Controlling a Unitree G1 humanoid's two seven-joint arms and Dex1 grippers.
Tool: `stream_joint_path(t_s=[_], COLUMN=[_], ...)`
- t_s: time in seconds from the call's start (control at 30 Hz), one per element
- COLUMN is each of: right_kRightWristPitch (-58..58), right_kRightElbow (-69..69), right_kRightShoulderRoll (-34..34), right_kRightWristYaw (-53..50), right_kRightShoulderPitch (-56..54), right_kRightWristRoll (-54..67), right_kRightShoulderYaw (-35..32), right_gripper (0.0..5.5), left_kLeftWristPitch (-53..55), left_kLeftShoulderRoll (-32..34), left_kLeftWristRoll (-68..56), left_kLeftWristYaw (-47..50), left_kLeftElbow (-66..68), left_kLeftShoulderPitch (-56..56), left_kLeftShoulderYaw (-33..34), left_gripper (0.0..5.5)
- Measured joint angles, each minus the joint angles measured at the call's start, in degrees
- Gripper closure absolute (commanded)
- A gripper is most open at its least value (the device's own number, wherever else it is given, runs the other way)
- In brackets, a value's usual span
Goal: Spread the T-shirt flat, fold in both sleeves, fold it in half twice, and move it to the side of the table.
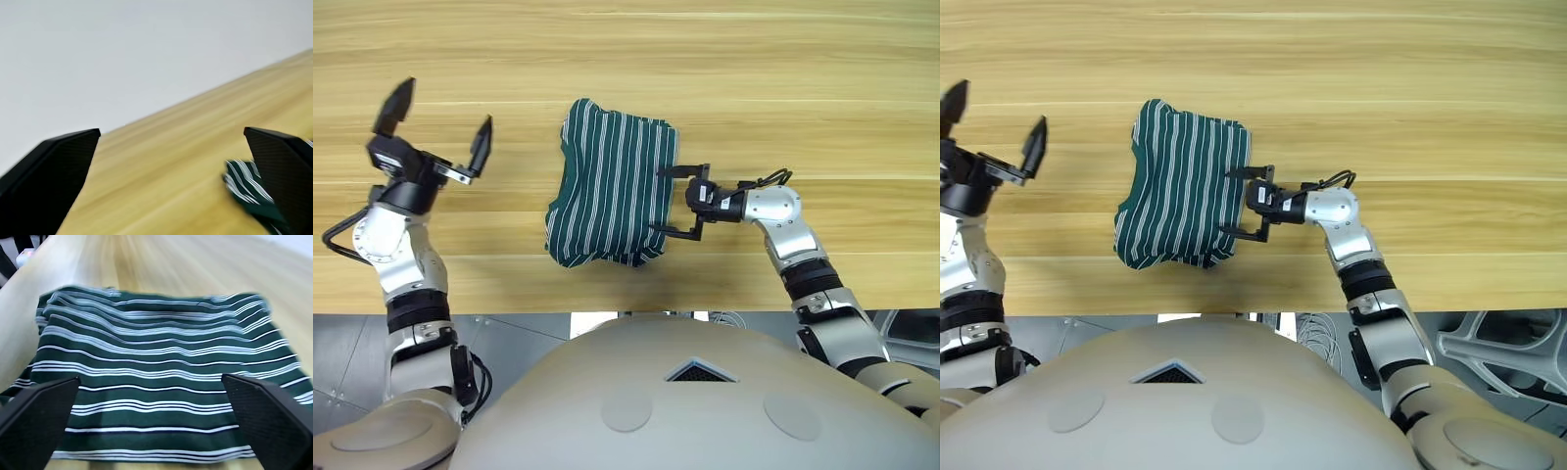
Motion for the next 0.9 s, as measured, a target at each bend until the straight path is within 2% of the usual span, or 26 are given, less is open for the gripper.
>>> stream_joint_path(t_s=[0.17, 0.37, 0.67, 0.77, 0.83, 0.9], right_kRightWristPitch=[5.05, 2.95, 2.40, 4.87, 6.66, 3.48], right_kRightElbow=[-1.61, -1.06, -3.03, -11.21, -15.92, -17.24], right_kRightShoulderRoll=[2.28, -1.03, -5.39, -5.22, -5.66, -8.30], right_kRightWristYaw=[-3.33, -5.39, -4.89, -2.48, -0.64, 2.92], right_kRightShoulderPitch=[0.18, -0.16, -0.68, 0.54, 1.75, 2.23], right_kRightWristRoll=[-2.24, -6.44, -4.41, 2.58, 7.24, 12.01], right_kRightShoulderYaw=[4.32, 7.93, 6.17, 4.72, 3.07, -0.09], right_gripper=[0.10, 0.10, 0.10, 0.10, 0.10, 0.10], left_kLeftWristPitch=[-1.52, -3.64, -8.31, -10.36, -12.33, -14.17], left_kLeftShoulderRoll=[0.35, 0.31, 0.83, 1.10, 2.22, 4.09], left_kLeftWristRoll=[1.55, 2.79, 6.06, 8.56, 13.34, 20.66], left_kLeftWristYaw=[-0.65, -0.93, -0.87, -0.63, 1.32, 4.75], left_kLeftElbow=[3.33, 3.67, 7.75, 7.83, 8.86, 10.30], left_kLeftShoulderPitch=[0.62, 1.26, 0.98, 0.81, 0.33, -0.46], left_kLeftShoulderYaw=[-0.38, -1.31, -2.44, -3.75, -4.86, -5.85], left_gripper=[0.12, 0.12, 0.12, 0.12, 0.12, 0.12])
